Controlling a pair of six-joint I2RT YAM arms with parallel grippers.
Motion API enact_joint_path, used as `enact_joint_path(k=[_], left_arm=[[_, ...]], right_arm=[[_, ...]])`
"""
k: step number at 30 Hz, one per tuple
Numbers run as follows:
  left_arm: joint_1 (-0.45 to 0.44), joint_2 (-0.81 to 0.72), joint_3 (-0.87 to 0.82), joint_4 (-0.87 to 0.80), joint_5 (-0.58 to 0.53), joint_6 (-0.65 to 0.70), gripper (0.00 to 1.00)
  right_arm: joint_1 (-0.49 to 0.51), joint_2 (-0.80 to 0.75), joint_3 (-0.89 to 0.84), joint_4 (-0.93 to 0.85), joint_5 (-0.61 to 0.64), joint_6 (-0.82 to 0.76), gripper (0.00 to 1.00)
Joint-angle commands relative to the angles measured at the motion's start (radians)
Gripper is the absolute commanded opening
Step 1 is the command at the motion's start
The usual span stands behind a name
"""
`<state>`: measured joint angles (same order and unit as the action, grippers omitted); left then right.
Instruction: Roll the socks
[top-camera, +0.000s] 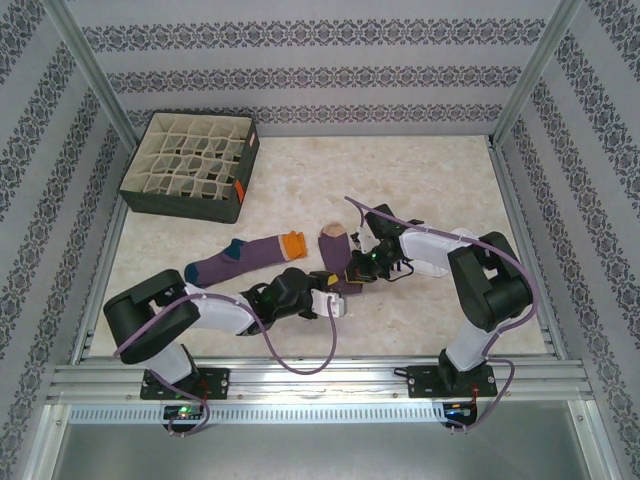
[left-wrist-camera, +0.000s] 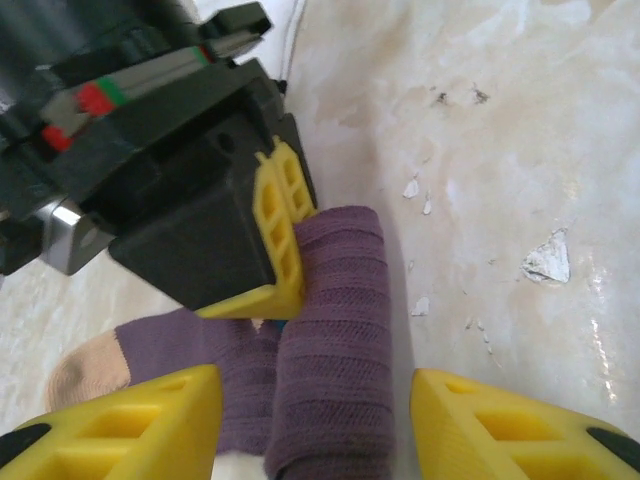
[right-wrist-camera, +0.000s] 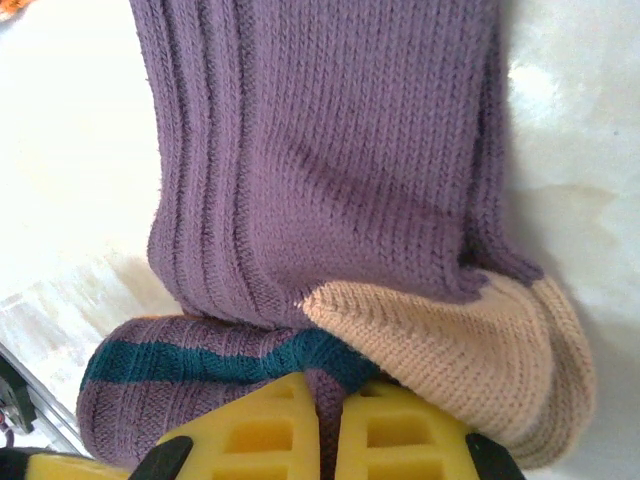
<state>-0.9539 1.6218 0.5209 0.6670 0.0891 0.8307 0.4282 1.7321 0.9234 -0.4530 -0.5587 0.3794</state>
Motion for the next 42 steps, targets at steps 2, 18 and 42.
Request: enact_joint_path(k=[2, 18, 42], left_arm=[[-0.017, 0.064, 0.028, 0.063, -0.044, 0.061, 0.52], [0.000, 0.117, 0.102, -0.111, -0.015, -0.075, 0.00], [0.343, 0.333, 0.477, -0.810, 0.726, -0.654, 0.00]], right_arm=[[0.008, 0.084, -0.041, -0.093, 0.195, -0.012, 0.06], [0.009, 0.020, -0.039, -0.109, 0.128, -0.050, 0.39], [-0.009, -0.177, -0.154, 0.249, -0.017, -0.045, 0.47]])
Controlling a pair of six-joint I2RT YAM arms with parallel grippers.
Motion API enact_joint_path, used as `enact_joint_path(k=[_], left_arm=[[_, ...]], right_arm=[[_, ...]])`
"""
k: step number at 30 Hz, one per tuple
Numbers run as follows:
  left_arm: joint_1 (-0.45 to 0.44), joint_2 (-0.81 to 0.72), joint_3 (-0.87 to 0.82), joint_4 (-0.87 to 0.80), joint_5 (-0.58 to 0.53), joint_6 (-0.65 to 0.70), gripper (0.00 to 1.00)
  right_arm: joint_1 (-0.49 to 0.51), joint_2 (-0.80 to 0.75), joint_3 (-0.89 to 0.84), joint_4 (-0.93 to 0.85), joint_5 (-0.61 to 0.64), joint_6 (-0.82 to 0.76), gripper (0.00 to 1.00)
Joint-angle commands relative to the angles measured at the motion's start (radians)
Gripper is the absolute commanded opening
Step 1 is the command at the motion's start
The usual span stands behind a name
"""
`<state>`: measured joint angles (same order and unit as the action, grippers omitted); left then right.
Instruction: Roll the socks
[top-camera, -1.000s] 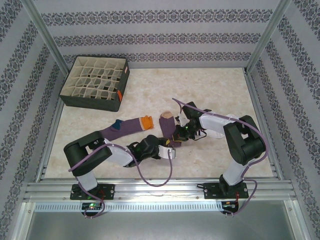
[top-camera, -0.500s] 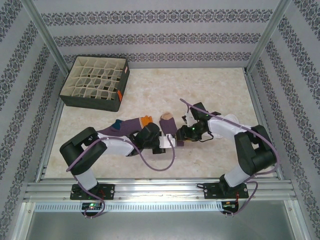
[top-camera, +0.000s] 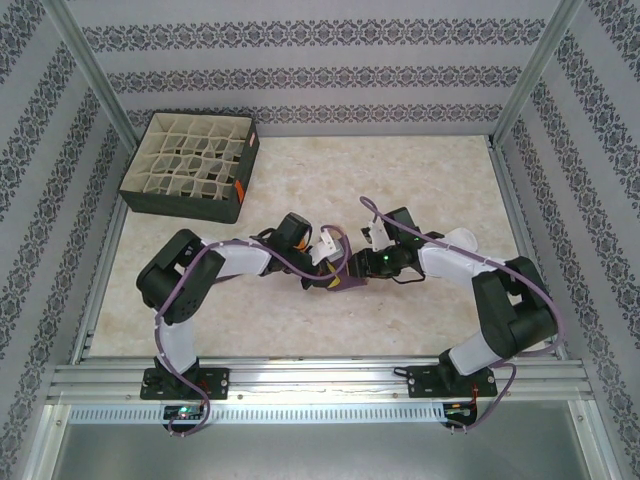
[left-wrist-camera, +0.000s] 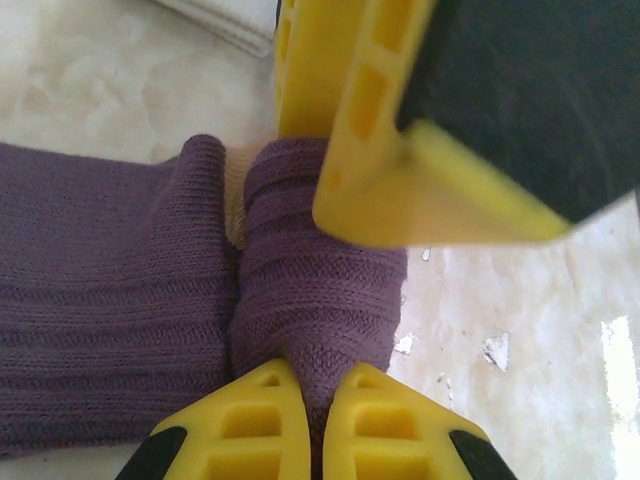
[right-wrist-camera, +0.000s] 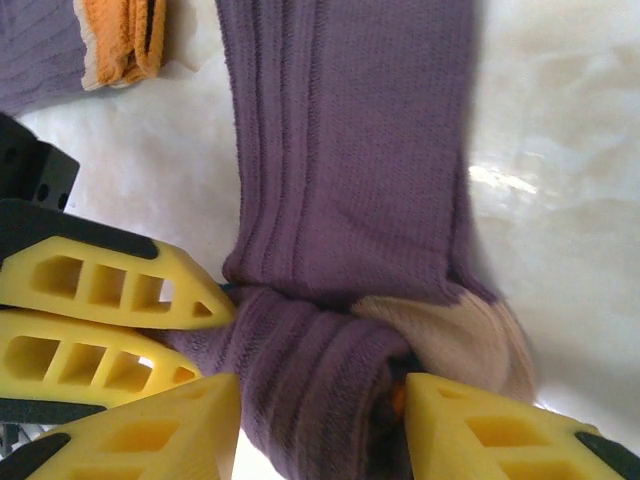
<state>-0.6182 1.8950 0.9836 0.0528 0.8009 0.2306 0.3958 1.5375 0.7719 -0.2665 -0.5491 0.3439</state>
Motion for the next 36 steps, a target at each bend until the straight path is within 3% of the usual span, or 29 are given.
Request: enact_joint_path(k=[1, 4, 7, 12, 18, 23, 27, 33, 36], left_arm=[[0.008, 0.069, 0.018, -0.206, 0.008, -0.060, 0.00], [0.013, 0.085, 0.007, -0.195, 0.000, -0.088, 0.00], [0.014, 0.080, -0.017, -0.161, -0.012, -0.106, 0.00], [-0.015, -0.028, -0.119, -0.031, -0.110, -0.019, 0.06], [-0.059, -0.237, -0.256, 0.130, -0.186, 0.138, 0.37], [-0.087, -0.421, -0.396, 0.307, -0.316, 0.191, 0.44], [-0.184, -0.502, -0.489, 0.412, -0.471, 0.321, 0.46], [-0.339, -0.439, -0.526, 0.564, -0.695, 0.478, 0.50], [-0.374, -0.374, -0.497, 0.594, -0.744, 0.521, 0.52]], right_arm=[[0.033, 0.021, -0.006, 0.067, -0.022, -0.011, 0.47], [0.064, 0.042, -0.010, 0.046, 0.012, -0.015, 0.44], [0.079, 0.069, -0.010, 0.004, 0.065, 0.001, 0.31], [0.095, 0.135, 0.039, -0.174, 0.269, 0.101, 0.17], [0.099, 0.223, 0.108, -0.250, 0.268, 0.148, 0.15], [0.109, 0.237, 0.150, -0.278, 0.263, 0.158, 0.13], [0.113, 0.239, 0.164, -0.296, 0.270, 0.167, 0.13], [0.115, 0.269, 0.160, -0.315, 0.258, 0.171, 0.13], [0.115, 0.271, 0.154, -0.316, 0.261, 0.166, 0.12]])
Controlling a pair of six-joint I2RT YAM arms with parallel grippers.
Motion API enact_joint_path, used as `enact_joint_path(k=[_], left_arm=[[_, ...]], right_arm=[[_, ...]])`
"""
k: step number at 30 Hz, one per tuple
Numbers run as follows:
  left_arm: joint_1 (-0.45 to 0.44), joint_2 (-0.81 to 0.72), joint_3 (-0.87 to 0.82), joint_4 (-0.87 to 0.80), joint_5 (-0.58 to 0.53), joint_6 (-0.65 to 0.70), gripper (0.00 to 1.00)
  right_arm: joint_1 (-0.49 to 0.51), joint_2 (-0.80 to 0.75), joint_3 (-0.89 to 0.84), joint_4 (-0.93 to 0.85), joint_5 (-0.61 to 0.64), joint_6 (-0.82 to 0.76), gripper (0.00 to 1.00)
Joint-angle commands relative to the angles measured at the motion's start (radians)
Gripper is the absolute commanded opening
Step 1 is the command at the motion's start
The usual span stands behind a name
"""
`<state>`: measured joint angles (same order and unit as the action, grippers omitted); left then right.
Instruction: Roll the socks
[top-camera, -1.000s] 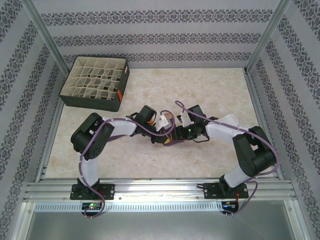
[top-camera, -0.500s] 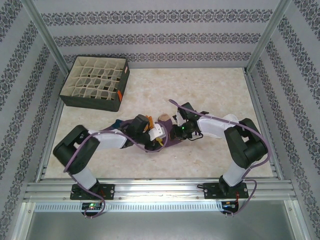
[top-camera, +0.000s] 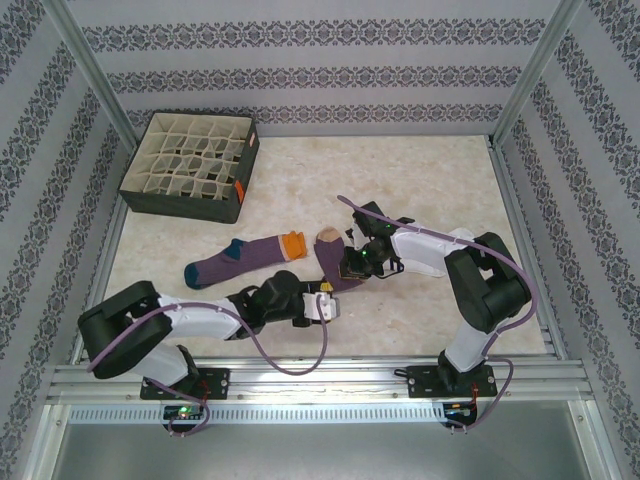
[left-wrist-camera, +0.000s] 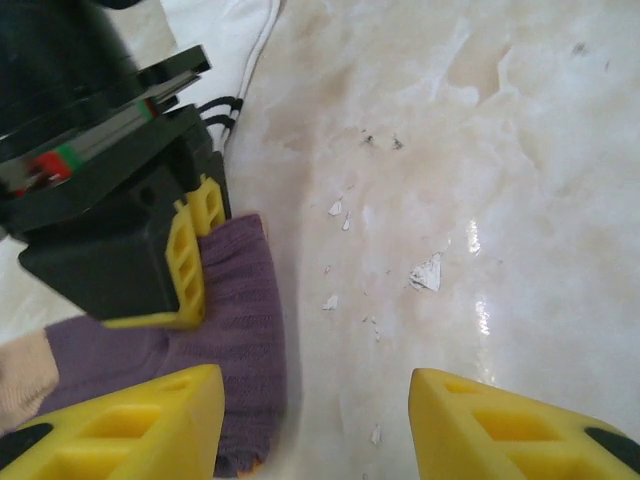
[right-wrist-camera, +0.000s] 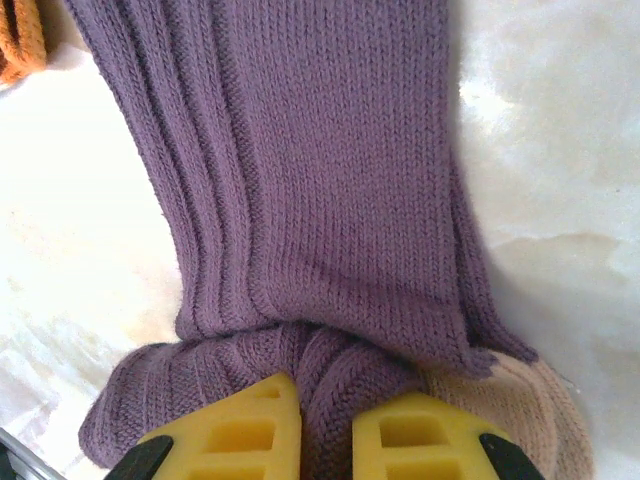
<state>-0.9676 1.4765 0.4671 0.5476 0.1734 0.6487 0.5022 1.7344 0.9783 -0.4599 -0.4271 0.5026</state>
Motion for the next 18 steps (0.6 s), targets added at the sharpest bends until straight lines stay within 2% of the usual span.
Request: enact_joint_path(k=[1, 5, 11, 14, 18], left_arm=[[-0.029, 0.070, 0.027, 0.113, -0.118, 0.111, 0.53], [-0.034, 0.172, 0.071, 0.152, -0.163, 0.123, 0.55], [-0.033, 0.321, 0.167, 0.152, -0.310, 0.110, 0.57], [-0.024, 0.359, 0.196, 0.098, -0.325, 0.084, 0.40], [0.010, 0.367, 0.200, 0.038, -0.288, -0.001, 0.19]], right_arm=[[0.009, 0.073, -0.052, -0.125, 0.141, 0.006, 0.13], [0.001, 0.083, -0.050, -0.126, 0.135, -0.003, 0.13], [-0.002, 0.093, -0.035, -0.141, 0.122, -0.010, 0.13], [-0.005, 0.105, -0.027, -0.144, 0.100, -0.013, 0.15], [-0.009, 0.100, -0.029, -0.136, 0.058, -0.019, 0.19]])
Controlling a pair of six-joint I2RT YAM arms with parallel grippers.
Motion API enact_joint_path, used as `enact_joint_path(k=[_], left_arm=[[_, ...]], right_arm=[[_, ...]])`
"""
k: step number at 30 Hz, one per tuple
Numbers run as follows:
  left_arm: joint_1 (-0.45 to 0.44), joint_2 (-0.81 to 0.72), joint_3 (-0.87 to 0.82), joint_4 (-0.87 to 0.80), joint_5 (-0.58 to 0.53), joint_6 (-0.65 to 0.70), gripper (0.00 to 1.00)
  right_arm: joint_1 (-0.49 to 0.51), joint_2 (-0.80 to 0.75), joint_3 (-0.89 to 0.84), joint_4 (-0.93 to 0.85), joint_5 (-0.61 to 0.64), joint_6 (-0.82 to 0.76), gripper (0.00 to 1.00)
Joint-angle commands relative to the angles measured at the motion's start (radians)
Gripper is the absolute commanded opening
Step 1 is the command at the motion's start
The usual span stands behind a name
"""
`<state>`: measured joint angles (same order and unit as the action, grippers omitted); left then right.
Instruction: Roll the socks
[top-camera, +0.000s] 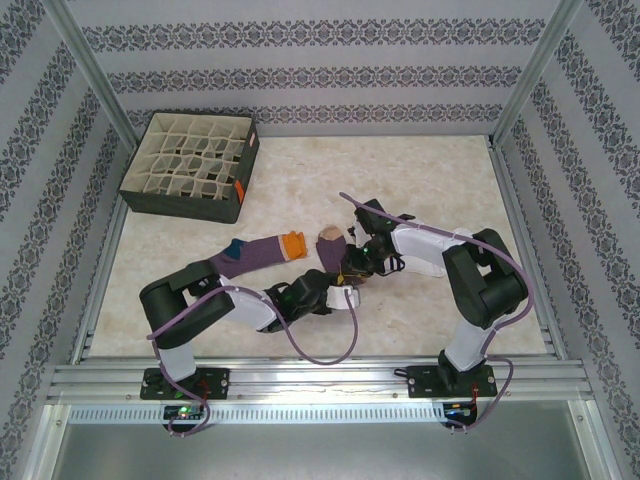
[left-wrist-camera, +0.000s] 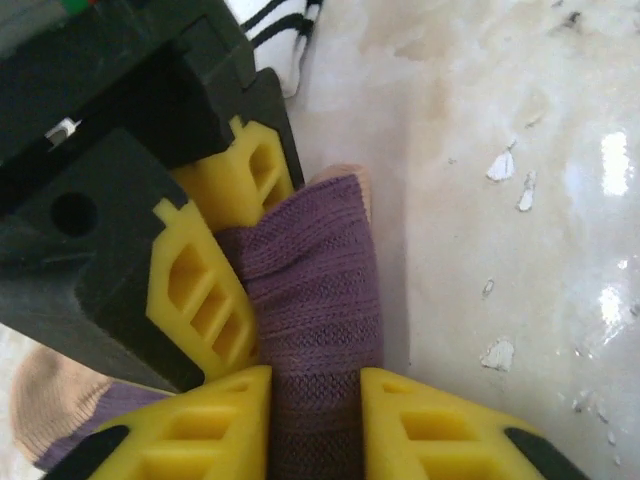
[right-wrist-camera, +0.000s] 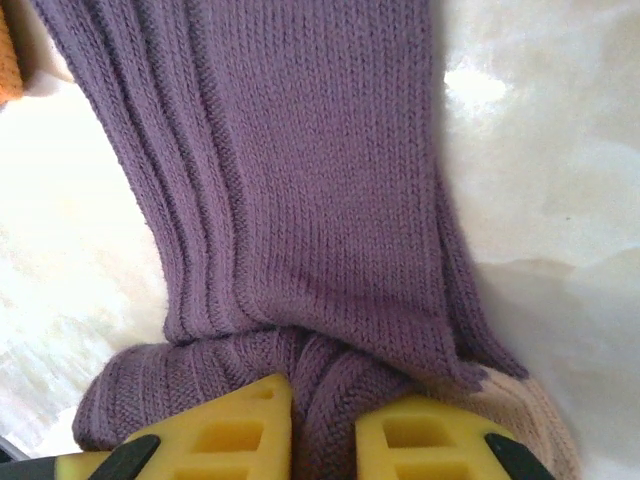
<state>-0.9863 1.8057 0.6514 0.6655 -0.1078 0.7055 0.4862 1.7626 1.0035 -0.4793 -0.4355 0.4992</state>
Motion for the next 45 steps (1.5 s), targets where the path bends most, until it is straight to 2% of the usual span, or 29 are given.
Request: enact_joint_path(k=[1, 3, 5, 10, 13, 18, 22, 27, 33, 43, 45], left_arm=[[0.041, 0.036, 0.014, -0.094, 0.013, -0.077, 0.15], [0.064, 0.026, 0.002, -0.109, 0.076, -0.103, 0.10], [0.098, 0.012, -0.002, -0.139, 0.188, -0.134, 0.09], [0.176, -0.002, 0.040, -0.262, 0.400, -0.211, 0.07], [0.218, 0.005, 0.092, -0.360, 0.497, -0.251, 0.07], [0.297, 0.088, 0.290, -0.685, 0.683, -0.288, 0.07], [0.348, 0.187, 0.445, -0.881, 0.819, -0.345, 0.07], [0.382, 0.302, 0.604, -1.072, 0.896, -0.399, 0.10], [0.398, 0.386, 0.697, -1.173, 0.926, -0.431, 0.10], [0.411, 0.429, 0.735, -1.190, 0.968, -0.429, 0.10], [0.413, 0.427, 0.734, -1.189, 0.969, -0.418, 0.10]], right_arm=[[0.006, 0.071, -0.054, -0.116, 0.052, -0.021, 0.20], [0.005, 0.068, -0.052, -0.113, 0.020, -0.036, 0.26], [0.005, 0.055, -0.056, -0.106, -0.012, -0.047, 0.36], [-0.017, -0.022, -0.079, -0.078, -0.062, -0.051, 0.47], [-0.047, -0.093, -0.095, -0.062, -0.086, -0.048, 0.50], [-0.112, -0.209, -0.125, -0.017, -0.131, -0.037, 0.52], [-0.156, -0.276, -0.161, 0.034, -0.126, -0.044, 0.52], [-0.170, -0.301, -0.181, 0.088, -0.082, -0.084, 0.53], [-0.159, -0.286, -0.138, 0.123, -0.005, -0.171, 0.53], [-0.119, -0.119, -0.063, 0.166, 0.016, -0.285, 0.54], [-0.106, -0.077, -0.050, 0.158, 0.035, -0.279, 0.50]])
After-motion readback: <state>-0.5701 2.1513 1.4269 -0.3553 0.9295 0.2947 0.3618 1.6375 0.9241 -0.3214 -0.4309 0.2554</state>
